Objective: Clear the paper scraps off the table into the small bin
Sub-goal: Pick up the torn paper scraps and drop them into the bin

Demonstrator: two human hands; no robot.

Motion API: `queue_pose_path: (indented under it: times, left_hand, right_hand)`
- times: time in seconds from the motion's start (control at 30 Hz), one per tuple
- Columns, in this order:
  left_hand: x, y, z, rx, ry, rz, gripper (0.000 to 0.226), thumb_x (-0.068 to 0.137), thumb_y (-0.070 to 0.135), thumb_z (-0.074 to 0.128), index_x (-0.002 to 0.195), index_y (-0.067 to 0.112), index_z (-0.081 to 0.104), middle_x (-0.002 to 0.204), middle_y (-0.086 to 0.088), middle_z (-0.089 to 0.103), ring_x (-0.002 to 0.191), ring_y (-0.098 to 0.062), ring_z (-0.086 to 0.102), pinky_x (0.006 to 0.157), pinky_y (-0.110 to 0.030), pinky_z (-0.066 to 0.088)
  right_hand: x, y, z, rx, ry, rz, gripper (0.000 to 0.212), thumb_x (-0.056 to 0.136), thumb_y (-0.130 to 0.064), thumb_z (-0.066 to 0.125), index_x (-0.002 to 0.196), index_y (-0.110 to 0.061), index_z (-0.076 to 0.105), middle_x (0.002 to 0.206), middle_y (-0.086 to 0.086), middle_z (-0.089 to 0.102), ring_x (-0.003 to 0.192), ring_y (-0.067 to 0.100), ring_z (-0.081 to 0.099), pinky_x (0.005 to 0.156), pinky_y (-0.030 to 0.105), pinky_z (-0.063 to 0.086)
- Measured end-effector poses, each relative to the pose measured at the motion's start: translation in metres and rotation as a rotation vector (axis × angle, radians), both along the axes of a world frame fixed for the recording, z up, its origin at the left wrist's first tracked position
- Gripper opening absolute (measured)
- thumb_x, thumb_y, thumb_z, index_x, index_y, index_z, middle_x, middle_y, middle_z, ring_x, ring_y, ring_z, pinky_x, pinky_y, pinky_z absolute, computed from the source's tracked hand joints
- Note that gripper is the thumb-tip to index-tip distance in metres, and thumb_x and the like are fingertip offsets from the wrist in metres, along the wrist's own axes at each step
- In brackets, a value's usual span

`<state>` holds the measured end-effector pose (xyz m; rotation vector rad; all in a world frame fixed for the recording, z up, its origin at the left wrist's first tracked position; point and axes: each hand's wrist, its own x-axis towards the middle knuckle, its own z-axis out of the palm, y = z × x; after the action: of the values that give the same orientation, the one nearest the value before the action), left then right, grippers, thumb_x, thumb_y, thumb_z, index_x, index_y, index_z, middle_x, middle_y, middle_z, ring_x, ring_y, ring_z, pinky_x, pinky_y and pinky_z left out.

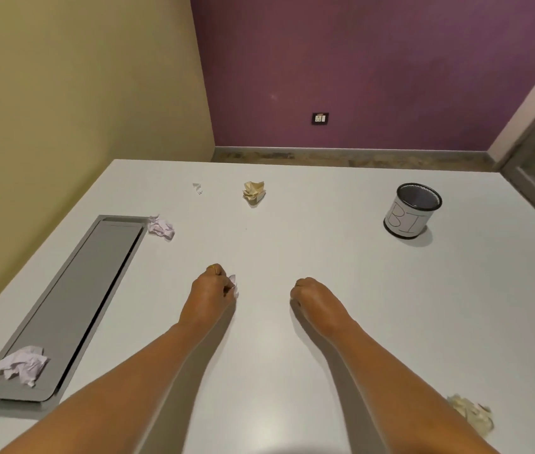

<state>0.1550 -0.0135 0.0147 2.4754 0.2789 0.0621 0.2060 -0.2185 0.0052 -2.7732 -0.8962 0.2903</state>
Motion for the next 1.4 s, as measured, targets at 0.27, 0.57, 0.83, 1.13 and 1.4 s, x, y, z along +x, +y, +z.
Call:
queue_pose_path:
  times: [0.27,0.57,0.83,1.13,1.4]
  left_hand:
    - [0.091,-0.128,0.019,0.103,-0.056,-0.276,0.027,0.093,0.008,0.050,0.078,-0.010,0.064,0.083,-0.005,0.042,0.080,-0.029,0.059,0.068,-0.012,0.030]
    - [0.207,-0.232,0.072,0.167,-0.217,-0.370,0.029,0.095,0.014,0.045,0.097,-0.004,0.068,0.107,-0.020,0.057,0.098,-0.032,0.057,0.078,-0.030,0.040]
    - [0.267,-0.292,0.079,0.218,-0.109,-0.447,0.013,0.088,0.003,0.054,0.077,0.005,0.060,0.079,-0.011,0.048,0.077,-0.029,0.050,0.067,-0.027,0.038]
    - [0.281,-0.294,0.073,0.012,-0.122,-0.420,0.029,0.086,-0.004,0.054,0.111,0.003,0.066,0.115,-0.017,0.067,0.105,-0.030,0.062,0.089,-0.033,0.050]
    - [0.273,-0.286,0.073,-0.003,-0.169,-0.440,0.040,0.079,-0.013,0.042,0.103,0.003,0.069,0.105,-0.018,0.070,0.097,-0.032,0.063,0.086,-0.036,0.053]
  right_hand:
    - [0.072,-0.100,0.015,0.141,-0.107,-0.247,0.025,0.086,0.008,0.046,0.103,0.007,0.064,0.106,0.018,0.064,0.104,0.030,0.056,0.088,0.036,0.046]
    - [0.156,-0.168,0.062,0.512,-0.292,-0.700,0.026,0.087,0.004,0.050,0.104,-0.001,0.069,0.114,0.015,0.068,0.104,0.030,0.062,0.090,0.028,0.046]
    - [0.203,-0.190,0.068,0.563,-0.232,-0.833,0.026,0.086,0.009,0.053,0.103,-0.001,0.069,0.107,0.018,0.069,0.096,0.031,0.063,0.087,0.031,0.050]
    - [0.226,-0.195,0.062,0.532,-0.162,-0.843,0.042,0.082,0.012,0.058,0.121,-0.004,0.060,0.120,0.015,0.064,0.109,0.027,0.061,0.099,0.034,0.048]
    - [0.220,-0.188,0.061,0.533,-0.226,-0.809,0.025,0.084,0.009,0.053,0.100,-0.002,0.068,0.102,0.017,0.069,0.094,0.028,0.065,0.086,0.031,0.052]
